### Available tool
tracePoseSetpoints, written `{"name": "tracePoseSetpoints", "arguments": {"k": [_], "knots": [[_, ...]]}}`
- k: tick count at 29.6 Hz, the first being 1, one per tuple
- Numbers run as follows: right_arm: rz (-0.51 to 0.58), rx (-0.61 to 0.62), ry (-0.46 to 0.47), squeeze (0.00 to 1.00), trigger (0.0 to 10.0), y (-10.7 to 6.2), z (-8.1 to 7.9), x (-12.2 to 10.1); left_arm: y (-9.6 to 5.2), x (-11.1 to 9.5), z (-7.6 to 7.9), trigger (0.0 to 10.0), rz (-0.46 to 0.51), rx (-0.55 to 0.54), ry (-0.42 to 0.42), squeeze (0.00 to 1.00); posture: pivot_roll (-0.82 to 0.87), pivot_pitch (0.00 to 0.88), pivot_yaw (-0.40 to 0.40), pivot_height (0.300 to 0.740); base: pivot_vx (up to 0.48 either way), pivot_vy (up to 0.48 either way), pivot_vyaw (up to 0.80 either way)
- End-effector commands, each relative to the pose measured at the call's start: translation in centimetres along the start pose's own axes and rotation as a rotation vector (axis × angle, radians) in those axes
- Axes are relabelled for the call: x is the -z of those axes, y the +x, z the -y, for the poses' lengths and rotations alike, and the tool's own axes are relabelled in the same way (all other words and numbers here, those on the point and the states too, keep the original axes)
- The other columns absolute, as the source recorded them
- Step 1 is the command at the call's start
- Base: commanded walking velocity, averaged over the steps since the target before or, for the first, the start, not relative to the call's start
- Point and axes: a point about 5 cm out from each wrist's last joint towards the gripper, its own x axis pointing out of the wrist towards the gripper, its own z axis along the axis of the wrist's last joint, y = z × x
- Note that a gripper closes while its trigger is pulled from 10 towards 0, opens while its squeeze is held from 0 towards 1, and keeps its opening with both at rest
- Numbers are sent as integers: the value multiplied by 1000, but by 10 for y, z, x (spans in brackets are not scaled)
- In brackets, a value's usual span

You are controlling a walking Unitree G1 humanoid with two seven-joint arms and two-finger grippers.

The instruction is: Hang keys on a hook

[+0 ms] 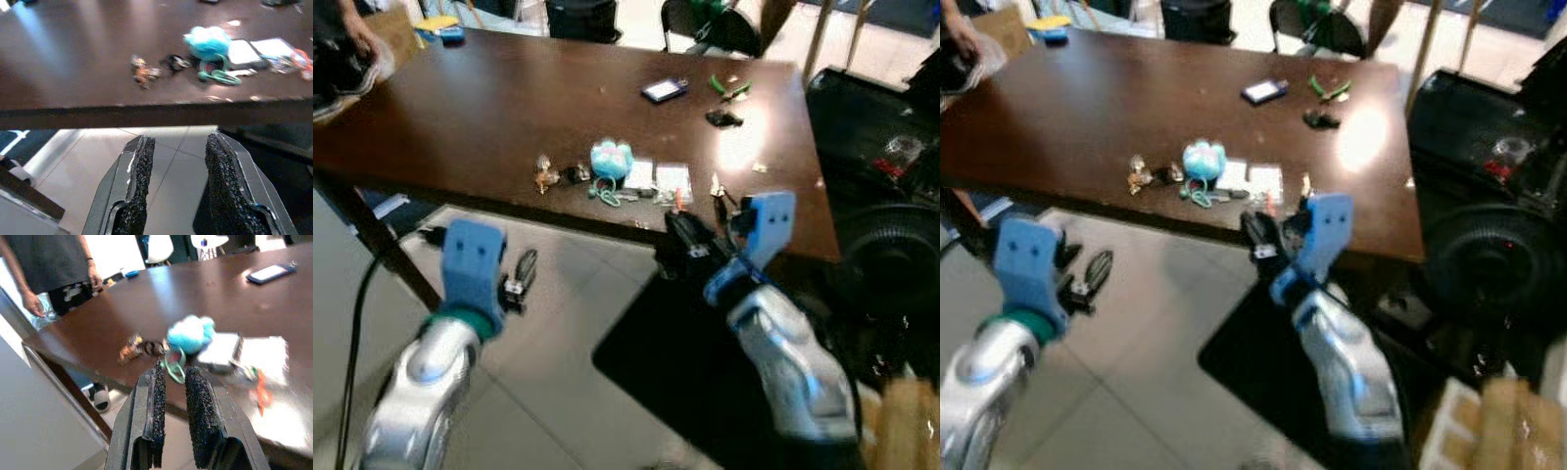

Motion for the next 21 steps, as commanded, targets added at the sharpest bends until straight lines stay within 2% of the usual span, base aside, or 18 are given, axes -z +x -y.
{"name": "tracePoseSetpoints", "arguments": {"k": [1, 14, 18, 21], "knots": [[-18, -24, 26, 0, 10000, 1, -7, 5, -2, 5, -4, 10000, -29, -14, 7, 0, -36, 94, 52, 740, 405, 255, -800], [-20, -20, 35, 0, 10000, 2, -5, 6, 1, 6, -4, 10000, -34, -15, 5, 0, -34, 97, 53, 740, 406, 255, -786], [-19, -21, 28, 0, 10000, 2, -5, 5, 1, 7, -5, 10000, -35, -15, 6, 0, -33, 98, 54, 740, 405, 255, -513], [-21, -24, 14, 0, 10000, 2, -7, 5, 0, 7, -5, 10000, -35, -14, 5, 0, -34, 100, 55, 740, 404, 260, 0]]}}
